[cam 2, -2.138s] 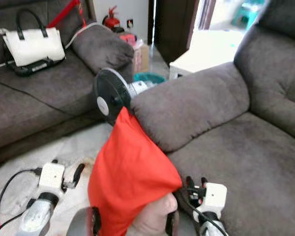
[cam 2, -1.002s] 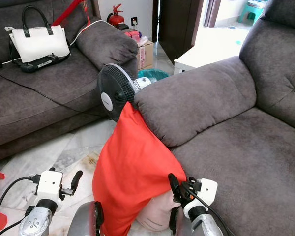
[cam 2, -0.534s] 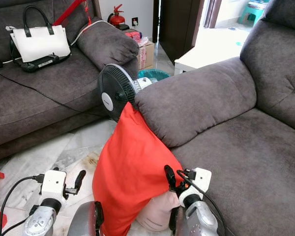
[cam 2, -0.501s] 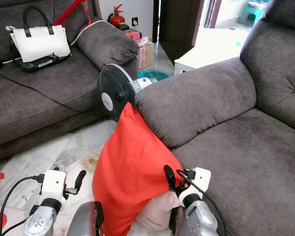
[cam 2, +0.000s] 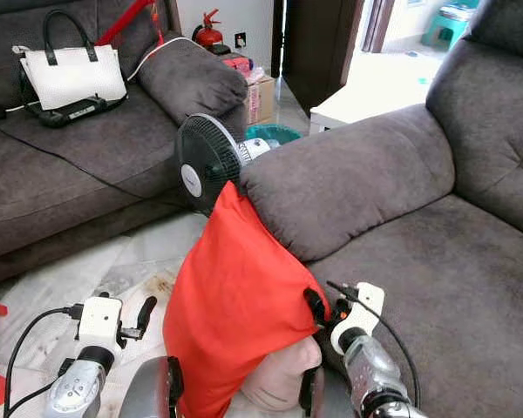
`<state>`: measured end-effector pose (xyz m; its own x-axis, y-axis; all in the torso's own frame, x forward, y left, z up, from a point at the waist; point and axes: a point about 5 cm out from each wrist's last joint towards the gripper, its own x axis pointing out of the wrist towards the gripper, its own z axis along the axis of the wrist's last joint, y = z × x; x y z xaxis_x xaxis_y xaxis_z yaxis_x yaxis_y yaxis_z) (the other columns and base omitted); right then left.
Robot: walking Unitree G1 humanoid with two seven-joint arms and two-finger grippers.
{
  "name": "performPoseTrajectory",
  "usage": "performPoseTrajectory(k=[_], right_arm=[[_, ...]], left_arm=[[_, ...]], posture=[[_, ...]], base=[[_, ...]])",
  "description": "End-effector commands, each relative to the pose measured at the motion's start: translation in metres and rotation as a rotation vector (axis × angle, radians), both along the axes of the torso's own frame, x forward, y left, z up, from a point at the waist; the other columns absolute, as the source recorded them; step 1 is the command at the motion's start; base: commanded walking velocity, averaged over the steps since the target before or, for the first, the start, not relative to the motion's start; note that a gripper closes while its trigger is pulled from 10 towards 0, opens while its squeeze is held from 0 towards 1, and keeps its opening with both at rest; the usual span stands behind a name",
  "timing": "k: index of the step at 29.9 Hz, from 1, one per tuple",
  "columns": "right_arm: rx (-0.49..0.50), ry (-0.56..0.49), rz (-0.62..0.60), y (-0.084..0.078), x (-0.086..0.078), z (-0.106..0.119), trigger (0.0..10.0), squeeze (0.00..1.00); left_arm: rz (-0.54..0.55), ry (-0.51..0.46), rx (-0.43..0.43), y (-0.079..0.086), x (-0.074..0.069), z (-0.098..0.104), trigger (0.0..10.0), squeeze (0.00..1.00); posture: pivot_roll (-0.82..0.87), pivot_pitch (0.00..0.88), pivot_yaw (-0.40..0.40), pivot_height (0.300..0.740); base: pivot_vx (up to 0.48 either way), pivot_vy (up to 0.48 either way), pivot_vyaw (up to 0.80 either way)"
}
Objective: Move the pillow to the sofa from floor
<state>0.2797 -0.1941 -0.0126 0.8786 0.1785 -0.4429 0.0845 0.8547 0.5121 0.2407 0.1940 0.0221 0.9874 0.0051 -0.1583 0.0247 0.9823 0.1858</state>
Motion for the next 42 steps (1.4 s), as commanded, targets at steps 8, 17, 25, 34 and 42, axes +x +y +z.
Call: performPoseTrajectory(k=[8, 17, 25, 34, 42], right_arm=[[0.04, -0.002, -0.021, 0.0, 0.015, 0.013, 10.0, 0.0], [0.018, -0.003, 0.04, 0.009, 0.01, 0.007, 10.0, 0.0], [-0.002, -0.002, 0.086, 0.009, 0.011, 0.009, 10.0, 0.0], [-0.058, 0.025, 0.166, 0.018, 0.008, 0.004, 10.0, 0.0], [-0.079, 0.042, 0.147, 0.012, 0.008, 0.004, 10.0, 0.0]], left_arm=[[-0.005, 0.005, 0.002, -0.002, 0.001, -0.002, 10.0, 0.0], [-0.02, 0.015, -0.005, -0.006, 0.002, -0.003, 10.0, 0.0], [-0.028, 0.024, 0.001, -0.006, 0.001, -0.005, 10.0, 0.0], [-0.037, 0.035, 0.002, -0.007, -0.002, -0.007, 10.0, 0.0], [-0.043, 0.054, 0.013, -0.005, -0.004, -0.01, 10.0, 0.0]], posture=[[0.16, 0.006, -0.049, 0.543], [0.16, 0.0, -0.049, 0.543], [0.16, 0.004, -0.049, 0.543], [0.16, 0.014, -0.048, 0.543], [0.16, 0.02, -0.044, 0.543]], base=[[0.0, 0.0, 0.0], [0.0, 0.0, 0.0], [0.0, 0.0, 0.0], [0.0, 0.0, 0.0], [0.0, 0.0, 0.0]])
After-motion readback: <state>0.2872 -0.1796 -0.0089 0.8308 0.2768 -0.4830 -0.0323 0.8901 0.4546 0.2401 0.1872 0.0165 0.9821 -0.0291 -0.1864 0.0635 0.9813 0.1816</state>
